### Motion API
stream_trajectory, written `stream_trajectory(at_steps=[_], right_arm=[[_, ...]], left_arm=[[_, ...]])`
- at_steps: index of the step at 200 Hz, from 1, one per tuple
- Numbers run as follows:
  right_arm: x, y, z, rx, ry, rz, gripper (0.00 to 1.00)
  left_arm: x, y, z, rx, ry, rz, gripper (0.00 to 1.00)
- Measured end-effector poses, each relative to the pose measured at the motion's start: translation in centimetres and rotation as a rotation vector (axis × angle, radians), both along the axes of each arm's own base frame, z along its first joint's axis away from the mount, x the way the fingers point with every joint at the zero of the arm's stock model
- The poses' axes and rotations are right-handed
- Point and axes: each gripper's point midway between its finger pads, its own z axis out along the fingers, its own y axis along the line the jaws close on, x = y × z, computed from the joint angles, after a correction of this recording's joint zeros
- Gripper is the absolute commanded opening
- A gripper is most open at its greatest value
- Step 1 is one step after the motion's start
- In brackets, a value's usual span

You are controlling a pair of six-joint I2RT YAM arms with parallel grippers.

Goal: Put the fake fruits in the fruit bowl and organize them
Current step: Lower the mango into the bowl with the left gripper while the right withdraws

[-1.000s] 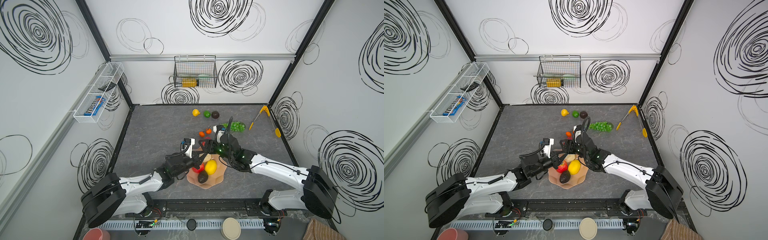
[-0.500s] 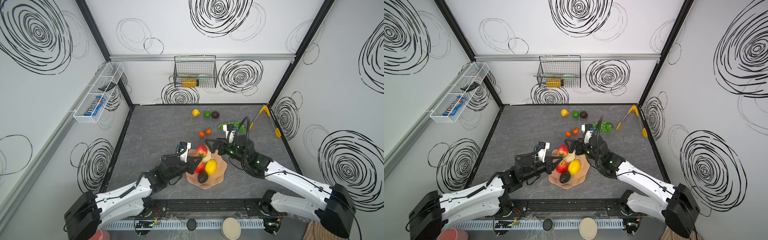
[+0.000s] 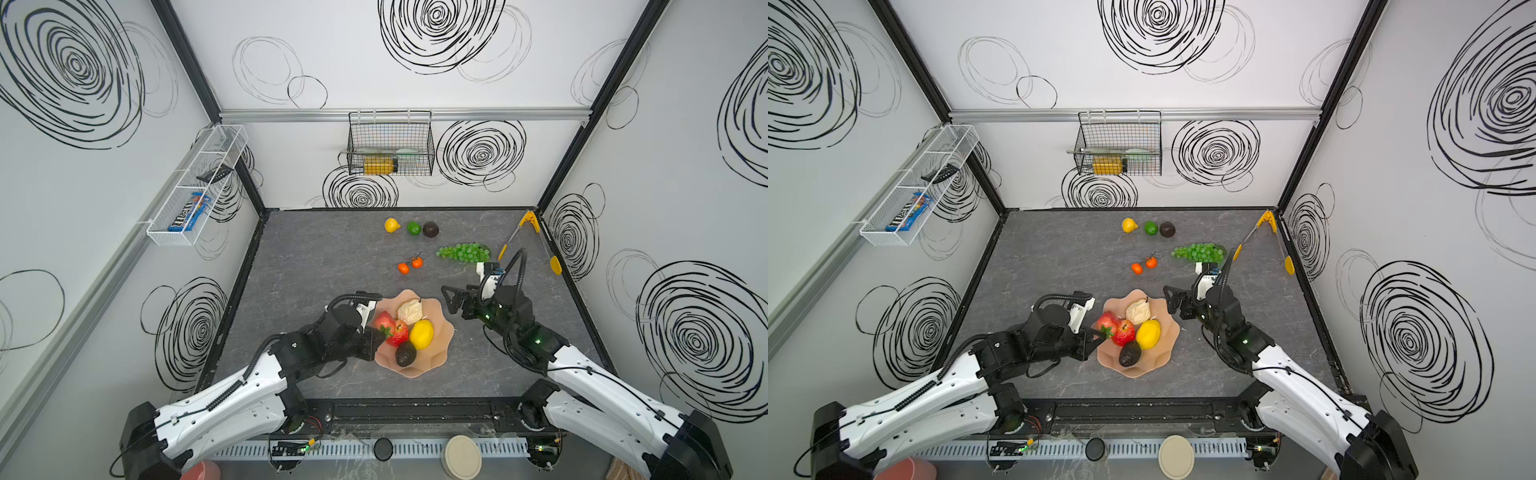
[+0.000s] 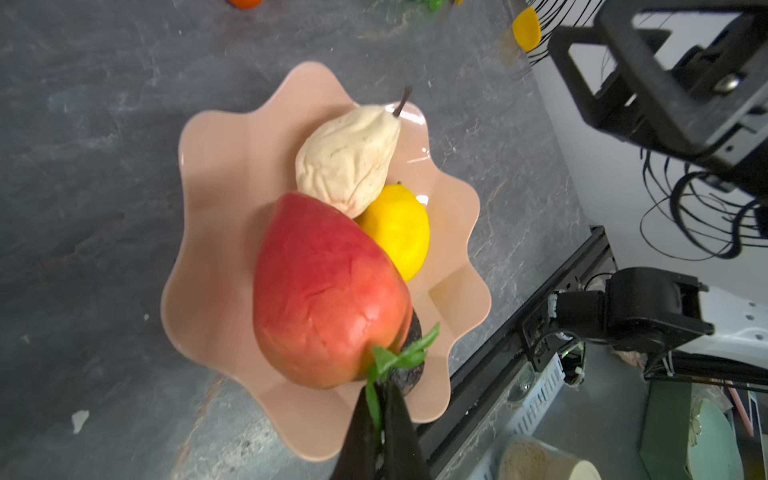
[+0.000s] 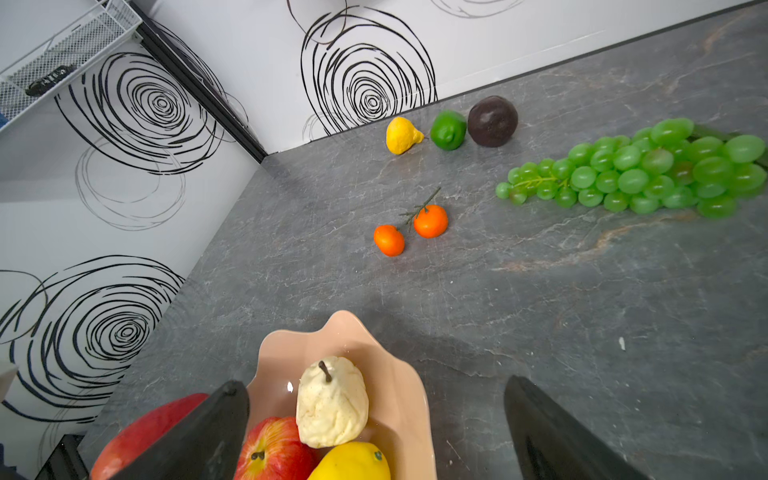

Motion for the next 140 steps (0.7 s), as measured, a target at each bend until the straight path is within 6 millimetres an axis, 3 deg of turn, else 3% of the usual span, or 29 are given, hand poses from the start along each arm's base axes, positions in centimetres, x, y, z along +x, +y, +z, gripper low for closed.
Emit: stream_trajectory(at_steps=[53, 90, 140], right_arm=[[-0.3, 0.0, -1.0, -0.008, 0.019, 0.011, 1.00], [-0.3, 0.2, -1.3, -0.011, 0.032, 0.017, 1.00], [-0.3, 0.3, -1.5, -0.007, 0.038, 0.022, 1.00]], left_arm=[[-3.5, 0.2, -0.7, 0.003, 0.122, -0.036, 0.00], [-4.4, -0.8, 0.1, -0.077, 0.165, -0.032, 0.00], [-5.0, -0.9, -0.5, -0.096, 0.227, -0.008, 0.00]])
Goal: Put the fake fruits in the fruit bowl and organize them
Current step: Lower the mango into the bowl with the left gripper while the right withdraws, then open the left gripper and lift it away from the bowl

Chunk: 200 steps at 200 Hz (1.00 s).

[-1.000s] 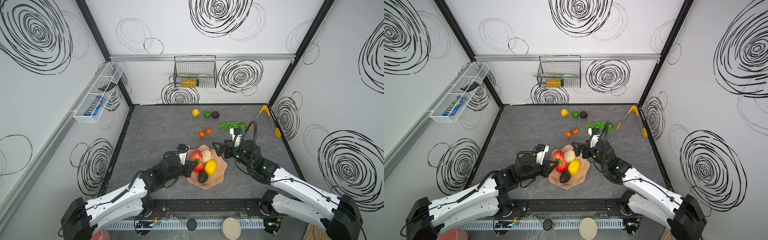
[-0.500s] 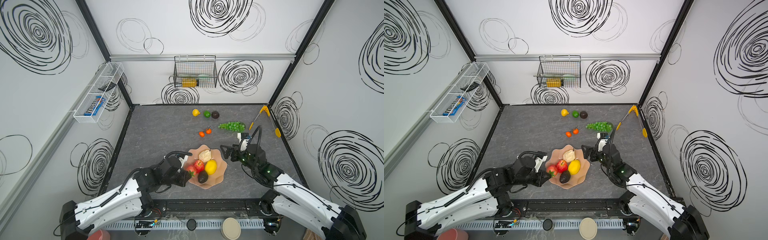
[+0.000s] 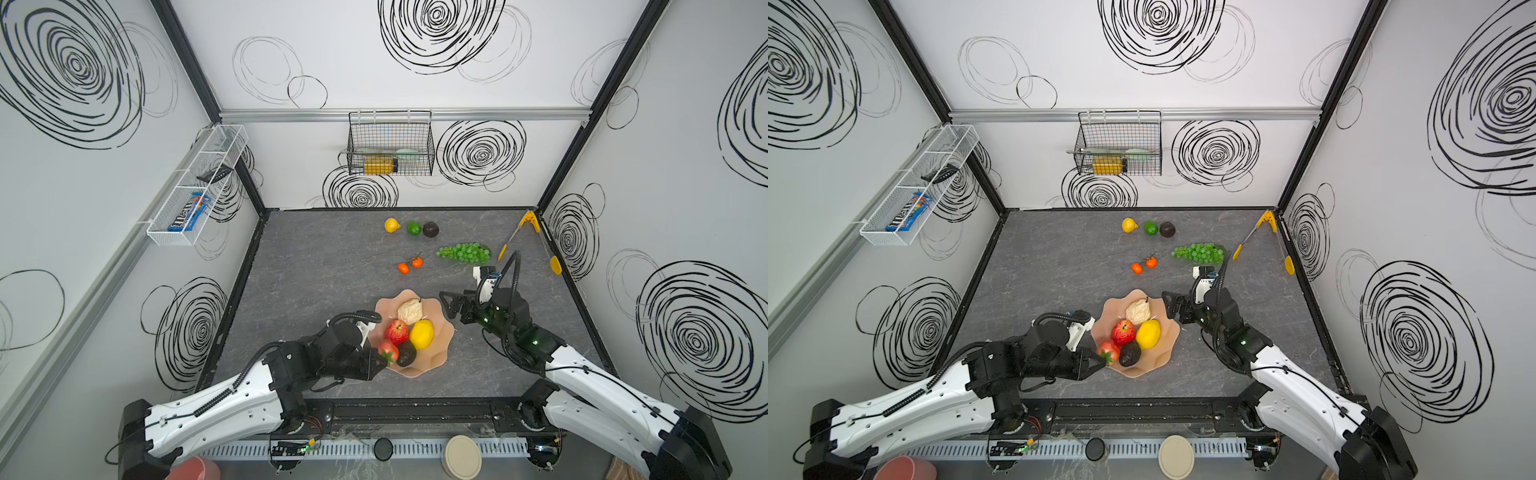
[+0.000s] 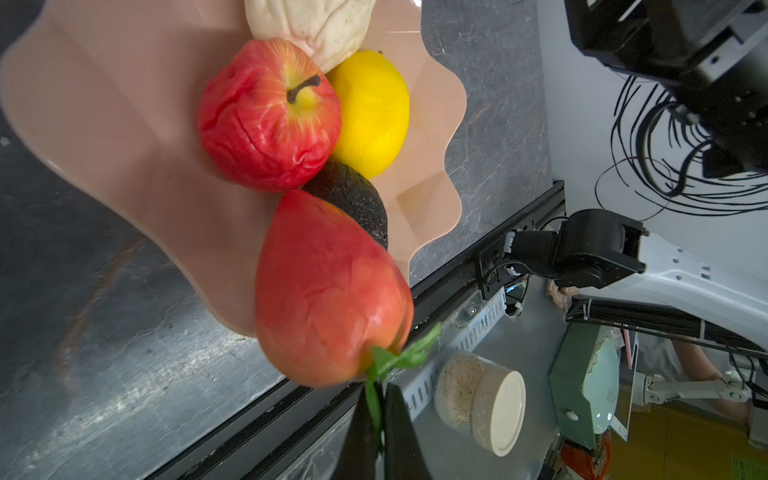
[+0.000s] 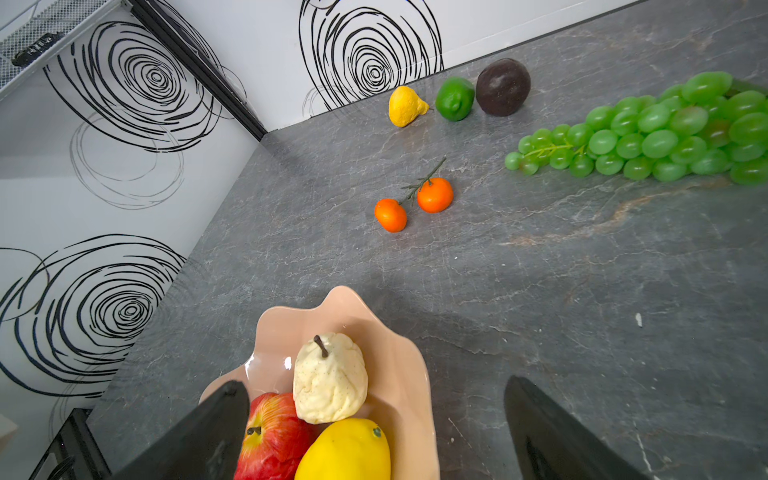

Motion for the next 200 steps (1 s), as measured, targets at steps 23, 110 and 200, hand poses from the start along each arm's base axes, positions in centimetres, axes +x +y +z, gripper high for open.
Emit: stream_trajectory(at_steps=[23, 110, 200], right_arm=[[0.0, 0.0, -0.1, 0.002, 0.005, 0.001, 1.00], [-0.1, 0.2, -0.3, 0.014, 0.007, 0.008, 1.00], [-0.2, 0.2, -0.6, 0.019, 0.014, 0.009, 0.99]], left_arm=[[-0.1, -0.1, -0.3, 0.002, 0.021, 0.002, 0.00], [0.6, 0.3, -2.8, 0.042, 0.083, 0.047, 0.00], [1.8, 0.5, -3.7, 0.052, 0.110, 0.075, 0.22]])
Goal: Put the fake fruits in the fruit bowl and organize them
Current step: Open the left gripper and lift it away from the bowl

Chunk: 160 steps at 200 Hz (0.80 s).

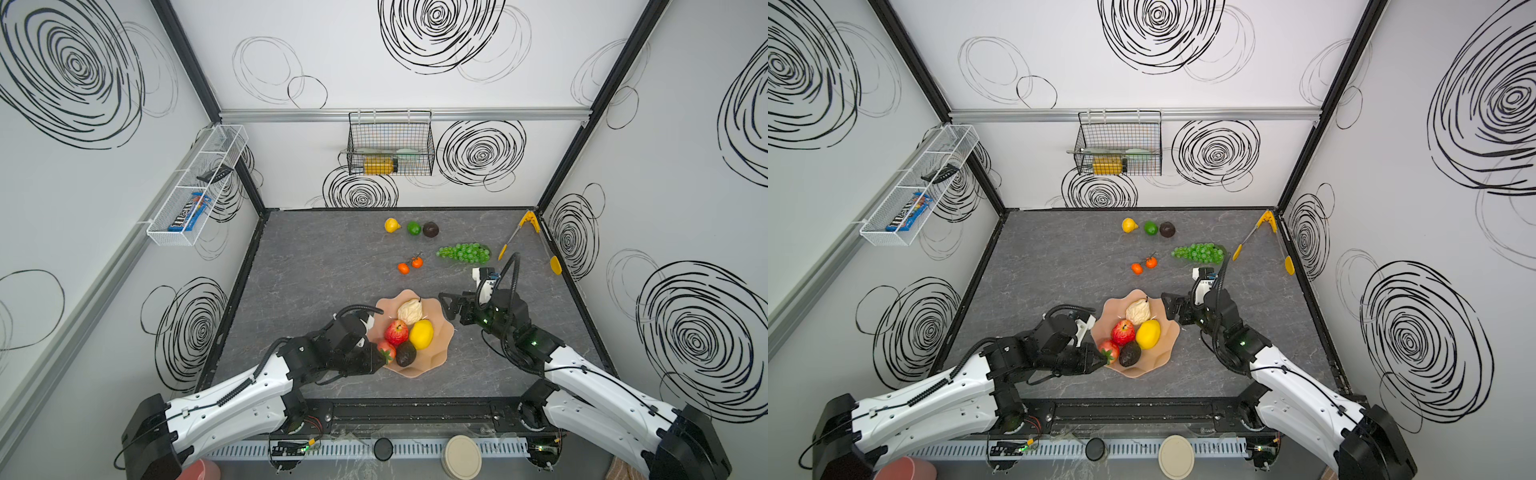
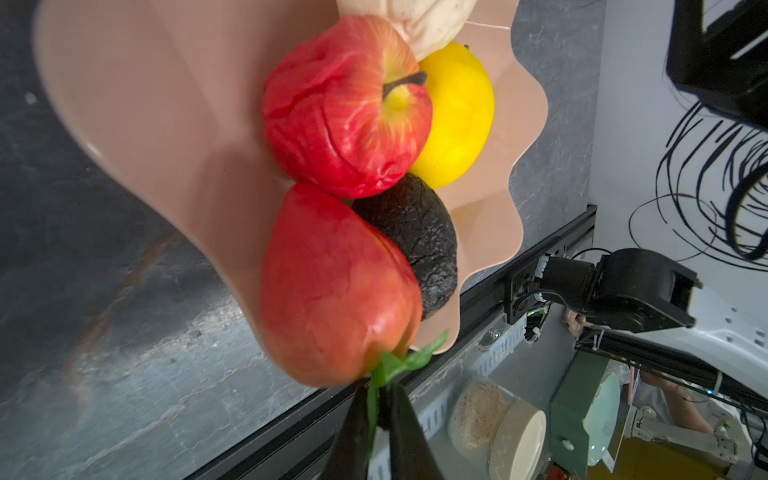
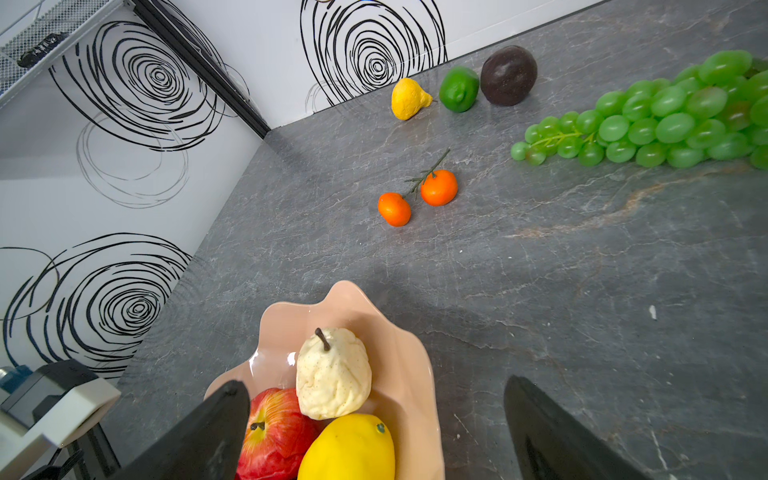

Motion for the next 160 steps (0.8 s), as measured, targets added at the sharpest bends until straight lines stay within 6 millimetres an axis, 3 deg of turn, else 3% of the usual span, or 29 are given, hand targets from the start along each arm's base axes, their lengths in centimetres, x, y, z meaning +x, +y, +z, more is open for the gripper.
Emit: stream_trajectory(at_steps=[35, 91, 160], right_arm=[[0.0, 0.1, 0.0, 0.003, 0.000, 0.005, 0.99], [-0.1, 0.2, -0.1, 0.003, 0.003, 0.011, 0.99], [-0.1, 0.3, -0.5, -0.002, 0.014, 0.014, 0.99]], left_arm=[[0.1, 0.3, -0.2, 0.023, -0.011, -0.007, 0.31], [1.0, 0.8, 0.6, 0.068, -0.065, 0.001, 0.30], [1.5, 1.4, 0.1, 0.124, -0.097, -0.004, 0.31]])
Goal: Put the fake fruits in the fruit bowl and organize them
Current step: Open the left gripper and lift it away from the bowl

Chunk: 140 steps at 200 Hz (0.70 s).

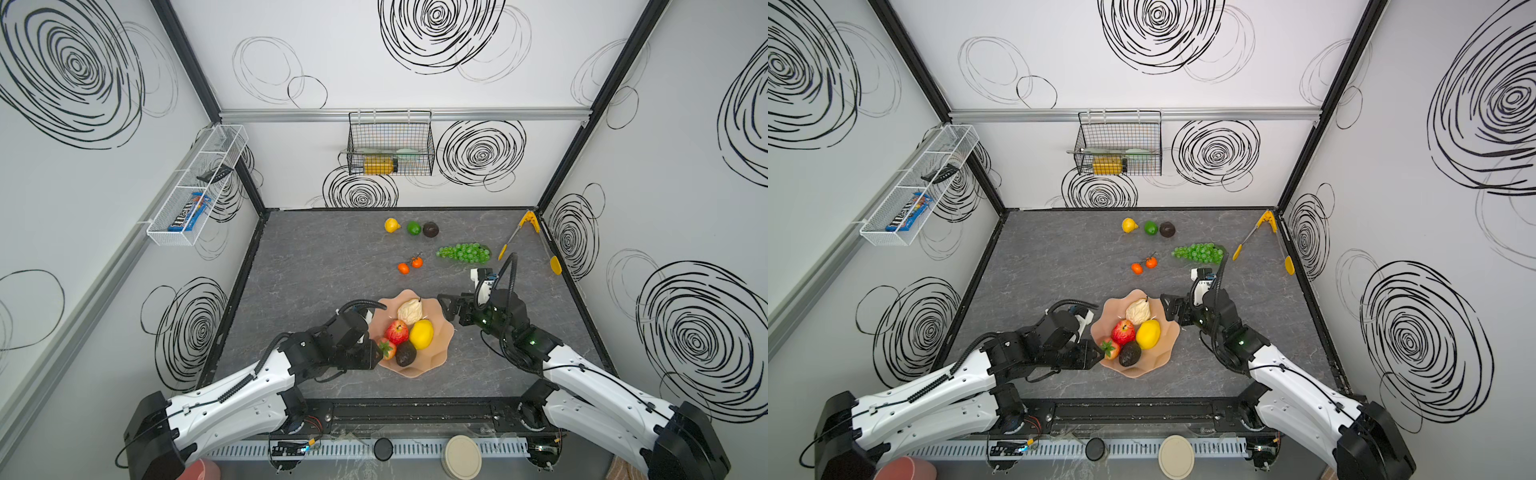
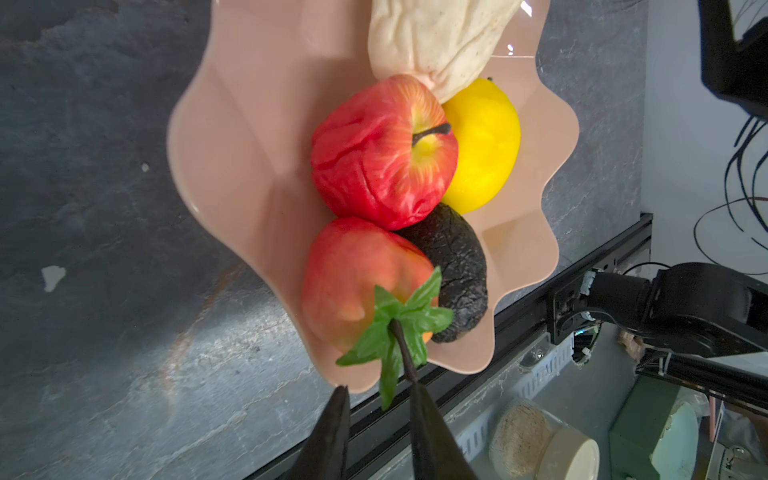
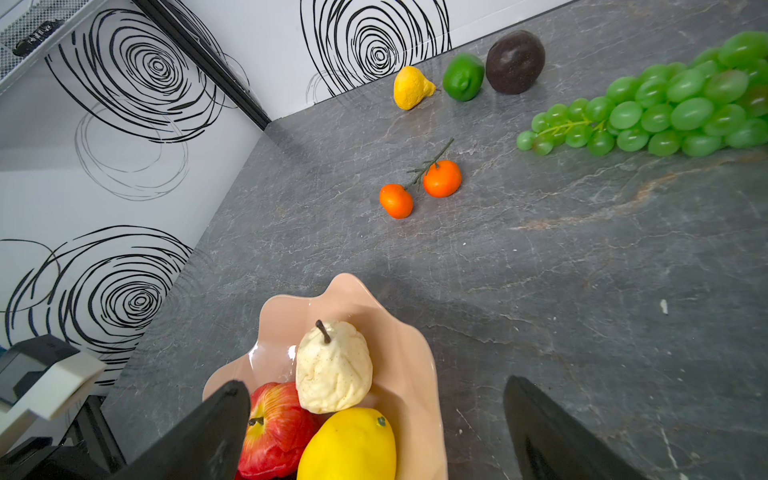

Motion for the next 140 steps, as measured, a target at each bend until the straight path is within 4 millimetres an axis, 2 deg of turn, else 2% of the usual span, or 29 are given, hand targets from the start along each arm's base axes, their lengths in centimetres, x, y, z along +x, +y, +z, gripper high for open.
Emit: stream_trajectory(at_steps=[72, 106, 121, 140], right_arm=[[0.0, 0.0, 0.0, 0.000, 0.001, 0.000, 0.99], [0.0, 0.0, 0.1, 0.001, -0.001, -0.001, 0.98], [0.0, -0.2, 0.1, 0.001, 0.003, -0.002, 0.98], [0.4, -0.6, 0.4, -0.001, 0.009, -0.015, 0.97]], left_arm=[[0.3, 0.1, -0.4, 0.026, -0.011, -0.003, 0.33], [0.4, 0.2, -0.2, 0.028, -0.029, -0.018, 0.39], [0.6, 0.3, 0.8, 0.024, -0.065, -0.030, 0.45], [1.2, 0.5, 4.1, -0.012, -0.165, -0.036, 0.55]])
